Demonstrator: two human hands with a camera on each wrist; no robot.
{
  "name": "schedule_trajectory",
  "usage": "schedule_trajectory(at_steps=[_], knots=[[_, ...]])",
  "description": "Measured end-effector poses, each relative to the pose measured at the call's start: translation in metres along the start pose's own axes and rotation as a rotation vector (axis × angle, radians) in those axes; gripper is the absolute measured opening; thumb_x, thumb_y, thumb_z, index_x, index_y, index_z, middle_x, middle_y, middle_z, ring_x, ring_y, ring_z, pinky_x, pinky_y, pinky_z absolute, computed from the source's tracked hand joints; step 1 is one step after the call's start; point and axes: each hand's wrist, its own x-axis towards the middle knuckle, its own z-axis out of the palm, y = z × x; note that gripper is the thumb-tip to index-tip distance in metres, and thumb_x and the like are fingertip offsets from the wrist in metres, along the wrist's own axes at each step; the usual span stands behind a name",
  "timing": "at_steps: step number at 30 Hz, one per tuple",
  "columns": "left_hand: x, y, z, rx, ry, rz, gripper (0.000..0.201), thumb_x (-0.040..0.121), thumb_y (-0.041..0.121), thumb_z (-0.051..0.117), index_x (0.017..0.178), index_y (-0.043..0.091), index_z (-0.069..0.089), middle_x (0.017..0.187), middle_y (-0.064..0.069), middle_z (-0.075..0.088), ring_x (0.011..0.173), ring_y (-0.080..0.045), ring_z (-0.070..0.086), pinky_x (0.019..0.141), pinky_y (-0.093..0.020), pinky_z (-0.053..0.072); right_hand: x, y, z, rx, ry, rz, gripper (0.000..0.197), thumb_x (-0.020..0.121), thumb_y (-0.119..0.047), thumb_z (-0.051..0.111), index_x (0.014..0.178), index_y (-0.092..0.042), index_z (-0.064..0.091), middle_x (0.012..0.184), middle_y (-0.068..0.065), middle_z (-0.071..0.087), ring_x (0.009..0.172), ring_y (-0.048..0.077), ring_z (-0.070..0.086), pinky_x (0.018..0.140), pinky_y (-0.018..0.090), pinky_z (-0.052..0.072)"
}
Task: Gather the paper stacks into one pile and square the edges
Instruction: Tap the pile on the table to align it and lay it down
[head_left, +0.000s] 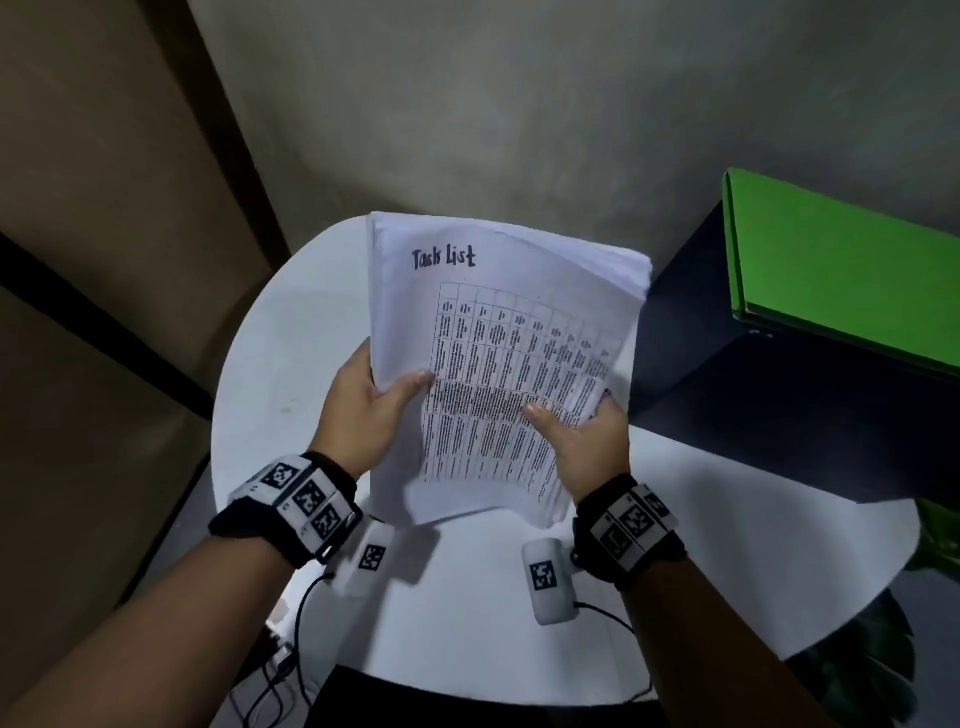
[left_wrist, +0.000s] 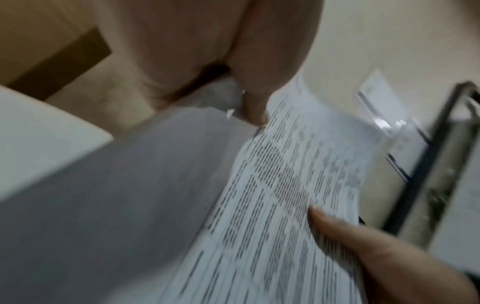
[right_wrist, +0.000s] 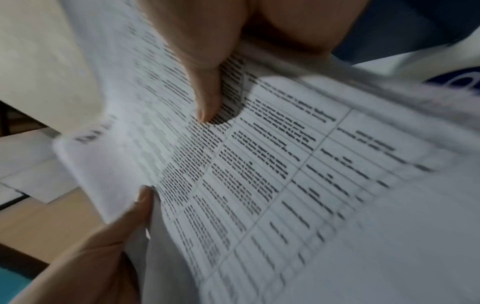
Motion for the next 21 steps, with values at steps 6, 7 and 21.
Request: schedule_trajectory(at_steps=[6, 7, 21], knots=[[-0.009, -0.06, 0.019, 0.291, -0.073, -0.447, 0.038, 0.09, 0.04, 0.069, 0.113, 0.009, 0.066, 0.098, -0.009, 0.073, 0.096, -0.034, 0.071, 0.073, -0.037, 0.058, 0.005, 0.054, 0.009, -0.279, -0.08, 0.353, 0.052, 0.088, -0.019, 0.073, 0.132, -0.01, 0.047, 0.107, 0.002, 0.065, 0.093, 0.017, 0.062, 0.085, 0.028, 0.046], [-0.012, -0.068, 0.023, 0.366, -0.076, -0.499, 0.049, 0.09, 0.045, 0.068, 0.12, 0.006, 0.064, 0.111, -0.015, 0.071, 0.105, -0.035, 0.068, 0.082, -0.04, 0.057, 0.003, 0.06, 0.009, -0.361, -0.106, 0.384, 0.05, 0.093, -0.02, 0.066, 0.137, -0.01, 0.044, 0.102, 0.003, 0.065, 0.085, 0.015, 0.06, 0.082, 0.027, 0.045], [-0.034, -0.089, 0.025, 0.073, -0.008, -0.731, 0.056, 0.071, 0.046, 0.065, 0.098, -0.003, 0.056, 0.076, -0.009, 0.061, 0.072, -0.024, 0.058, 0.07, -0.043, 0.052, -0.014, 0.081, 0.024, -0.589, -0.152, 0.37, 0.055, 0.103, -0.01, 0.045, 0.154, -0.01, 0.024, 0.147, 0.012, 0.046, 0.131, 0.03, 0.049, 0.108, 0.033, 0.039]])
